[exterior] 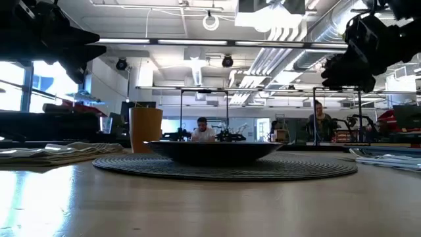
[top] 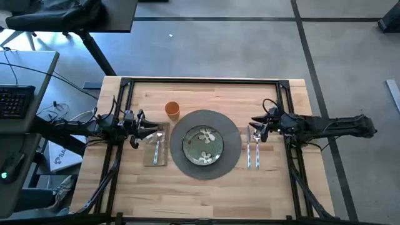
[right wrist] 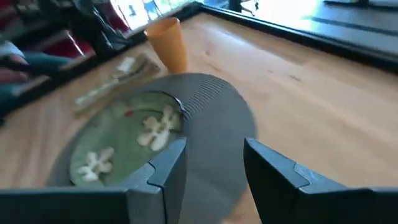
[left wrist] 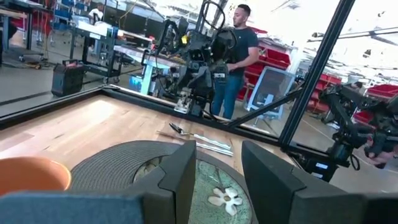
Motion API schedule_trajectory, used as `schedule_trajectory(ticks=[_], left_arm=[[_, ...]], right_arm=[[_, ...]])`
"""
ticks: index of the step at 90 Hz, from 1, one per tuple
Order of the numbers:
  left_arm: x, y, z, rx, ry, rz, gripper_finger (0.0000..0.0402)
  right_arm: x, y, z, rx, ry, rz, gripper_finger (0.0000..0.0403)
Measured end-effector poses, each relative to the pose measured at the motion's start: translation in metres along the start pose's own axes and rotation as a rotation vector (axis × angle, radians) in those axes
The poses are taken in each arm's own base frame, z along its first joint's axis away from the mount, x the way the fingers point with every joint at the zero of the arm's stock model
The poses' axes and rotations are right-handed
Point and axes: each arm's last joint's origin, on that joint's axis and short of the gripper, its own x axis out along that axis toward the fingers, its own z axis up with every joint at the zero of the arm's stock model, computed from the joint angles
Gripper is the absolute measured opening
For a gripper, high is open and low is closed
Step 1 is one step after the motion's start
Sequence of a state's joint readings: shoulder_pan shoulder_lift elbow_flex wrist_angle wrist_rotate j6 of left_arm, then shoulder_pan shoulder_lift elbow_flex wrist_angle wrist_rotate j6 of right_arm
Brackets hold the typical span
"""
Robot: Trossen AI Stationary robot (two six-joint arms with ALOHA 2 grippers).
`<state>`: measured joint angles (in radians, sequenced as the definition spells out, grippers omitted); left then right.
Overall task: Set table place
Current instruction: Return to Home Position
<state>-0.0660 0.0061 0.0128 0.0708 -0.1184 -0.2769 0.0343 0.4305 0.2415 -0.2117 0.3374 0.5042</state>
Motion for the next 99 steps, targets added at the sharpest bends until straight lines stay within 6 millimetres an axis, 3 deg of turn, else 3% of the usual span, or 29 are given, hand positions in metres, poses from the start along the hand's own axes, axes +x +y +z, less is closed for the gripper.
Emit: schedule_trajectory(ticks=[28,55,99], left_arm=[[0.0,0.0,0.0,0.0,0.0,-0.001,0.0111],[0.0,0.0,0.0,0.0,0.0,-0.002,0.0111],[0.0,0.0,0.0,0.0,0.0,-0.001,0.0111]], right_arm=[[0.002,0.002,0.006,0.048,-0.142,-0.003,0.0138],[0.002,0.0,0.006,0.373,-0.171,-0.042,0.0138],[0.002,0.003,0.006,0.302,-0.127,0.049,0.0138]])
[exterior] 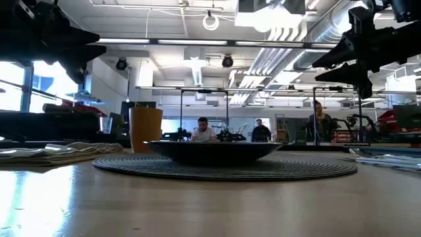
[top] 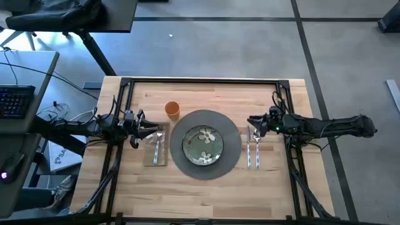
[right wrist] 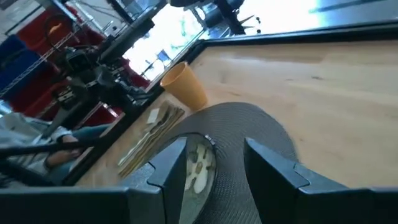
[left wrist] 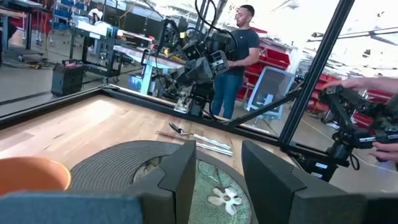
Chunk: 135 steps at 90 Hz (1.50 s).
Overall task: Set table place
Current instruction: Return to Home Position
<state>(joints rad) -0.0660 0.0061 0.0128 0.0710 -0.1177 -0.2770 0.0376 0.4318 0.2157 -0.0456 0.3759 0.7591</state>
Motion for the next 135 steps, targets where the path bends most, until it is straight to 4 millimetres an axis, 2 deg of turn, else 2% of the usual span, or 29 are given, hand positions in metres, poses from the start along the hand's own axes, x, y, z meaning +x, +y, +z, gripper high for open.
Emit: schedule_trajectory(ticks=[26,43,70,90,105,119,135], left_arm=[[0.0,0.0,0.0,0.0,-0.001,0.0,0.0111],[0.0,0.0,0.0,0.0,0.0,0.0,0.0111],[0.0,0.0,0.0,0.0,-0.001,0.0,0.0111],[0.0,0.0,0.0,0.0,0.0,0.0,0.0111],[0.0,0.0,0.0,0.0,-0.001,0.0,0.0111],[0.0,0.001,-0.002,0.003,0.022,0.006,0.0111],[0.0,0.001,-0.003,0.004,0.03,0.008,0.0111]], right_arm=[[-0.016,0.001,0.007,-0.031,-0.039,0.108,0.0138],[-0.024,0.005,0.014,-0.021,-0.057,0.247,0.0138],[-0.024,0.005,0.017,0.079,-0.041,0.292,0.0138],[-0.017,0.004,0.011,0.107,0.009,0.267,0.0135],[-0.004,-0.017,-0.02,0.085,-0.03,0.373,0.0113],[-0.006,-0.008,-0.008,0.007,-0.064,0.398,0.0106],[-0.004,-0.015,-0.014,0.014,-0.068,0.349,0.0108]])
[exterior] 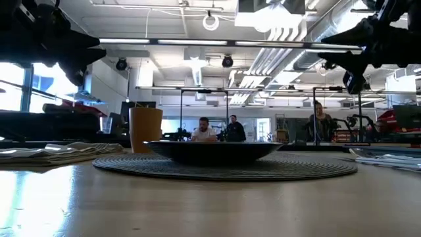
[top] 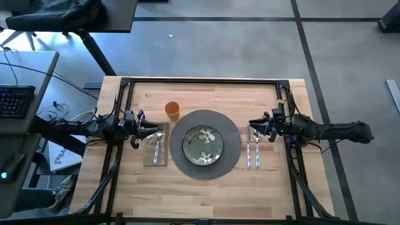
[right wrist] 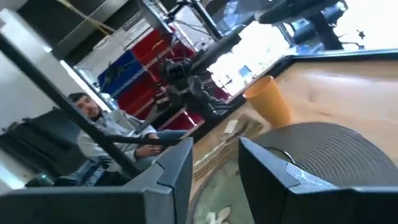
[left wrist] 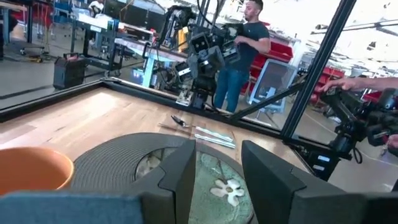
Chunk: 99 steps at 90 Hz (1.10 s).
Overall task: Set table place
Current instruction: Return to Home Position
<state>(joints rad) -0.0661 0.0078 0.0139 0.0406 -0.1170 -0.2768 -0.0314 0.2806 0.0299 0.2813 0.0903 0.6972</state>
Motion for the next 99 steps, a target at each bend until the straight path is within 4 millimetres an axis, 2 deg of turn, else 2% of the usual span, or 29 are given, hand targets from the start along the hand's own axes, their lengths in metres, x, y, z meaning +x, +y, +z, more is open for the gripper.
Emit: schedule_trajectory(ticks=[18,40,99], left_arm=[[0.0,0.0,-0.001,0.001,0.006,0.001,0.0111],[0.0,0.001,-0.002,0.002,0.021,0.005,0.0111],[0.0,0.001,-0.002,0.002,0.021,0.005,0.0111]], right_arm=[[-0.001,-0.008,-0.01,0.056,0.072,-0.036,0.0108],[-0.003,-0.027,-0.022,0.053,0.221,-0.207,0.0108],[-0.003,-0.03,-0.019,0.064,0.219,-0.219,0.0108]])
